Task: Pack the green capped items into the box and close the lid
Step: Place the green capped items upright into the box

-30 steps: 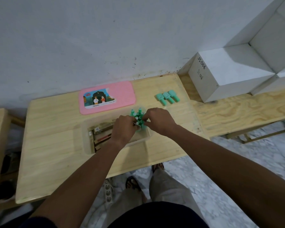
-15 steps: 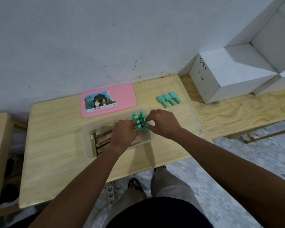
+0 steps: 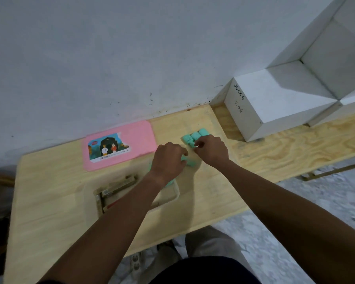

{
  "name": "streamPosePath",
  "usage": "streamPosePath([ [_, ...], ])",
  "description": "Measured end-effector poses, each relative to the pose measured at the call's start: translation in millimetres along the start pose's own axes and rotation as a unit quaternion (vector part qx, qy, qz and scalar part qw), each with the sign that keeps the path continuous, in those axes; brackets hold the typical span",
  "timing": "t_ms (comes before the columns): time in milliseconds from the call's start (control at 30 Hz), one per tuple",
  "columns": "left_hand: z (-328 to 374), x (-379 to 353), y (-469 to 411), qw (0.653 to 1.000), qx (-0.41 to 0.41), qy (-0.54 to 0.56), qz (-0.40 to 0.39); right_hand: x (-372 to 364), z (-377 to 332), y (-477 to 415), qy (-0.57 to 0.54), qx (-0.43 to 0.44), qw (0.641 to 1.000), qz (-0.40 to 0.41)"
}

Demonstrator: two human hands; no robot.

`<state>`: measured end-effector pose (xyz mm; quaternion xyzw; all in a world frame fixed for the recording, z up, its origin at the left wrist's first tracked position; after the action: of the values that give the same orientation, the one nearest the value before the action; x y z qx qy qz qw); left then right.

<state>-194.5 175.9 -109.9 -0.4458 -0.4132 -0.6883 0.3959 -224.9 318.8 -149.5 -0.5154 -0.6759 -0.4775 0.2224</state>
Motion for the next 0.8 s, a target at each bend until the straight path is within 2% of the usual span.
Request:
streamPosePath([
  [100,2.6,-24.7,-30.9,0.996,0.007,-0.021,-0.087,-5.0,11.6,-20.9,-0.013,-0.028,0.999,-0.015],
  [200,6.4,-42.3,-51.3,0.989,-0.008,-0.056,-0.139,-7.4,13.2,-35.1,0.022,-0.039,0.999,-0.009],
  [333,12.8,-56.1,-61.8,0.983,-0.028,-0.088,-0.158,-15.2,14.5,-42.3,0.062,-0.03,0.998,-0.008],
  [533,15.1,-57.7,-64.7,0.983,-0.063,-0.099,-0.144,-21.8,25.1,-43.4,0.057,-0.025,0.998,-0.02],
  [600,10.2,-48.4,-61.2,0.991,-0.052,-0.055,-0.115,-21.4,29.9,-38.1,0.021,-0.03,0.999,-0.022],
  [667,-1.1,-32.8,-55.4,0.996,-0.033,0.053,-0.069,-16.1,34.5,-30.7,-0.036,-0.035,0.999,-0.005],
  [733,-16.5,-17.1,-44.6,0.977,-0.009,0.209,-0.042,-7.6,36.5,-22.1,-0.109,-0.029,0.993,0.022],
  [800,-28.5,-1.4,-31.4,0.947,0.001,0.321,-0.023,0.5,36.9,-12.2,-0.179,-0.021,0.983,0.035],
])
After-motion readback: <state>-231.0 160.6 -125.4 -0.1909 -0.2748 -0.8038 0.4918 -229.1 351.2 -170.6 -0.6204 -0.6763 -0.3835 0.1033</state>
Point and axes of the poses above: each hand's wrist, its own y-axis away from the middle knuckle, its own x-axis out of the back of the hand, z = x × y, the point moved 9 cm from there along -y, towards the middle knuckle, and after that the axes turned 10 degrees about -z, right-handed, at the moved point
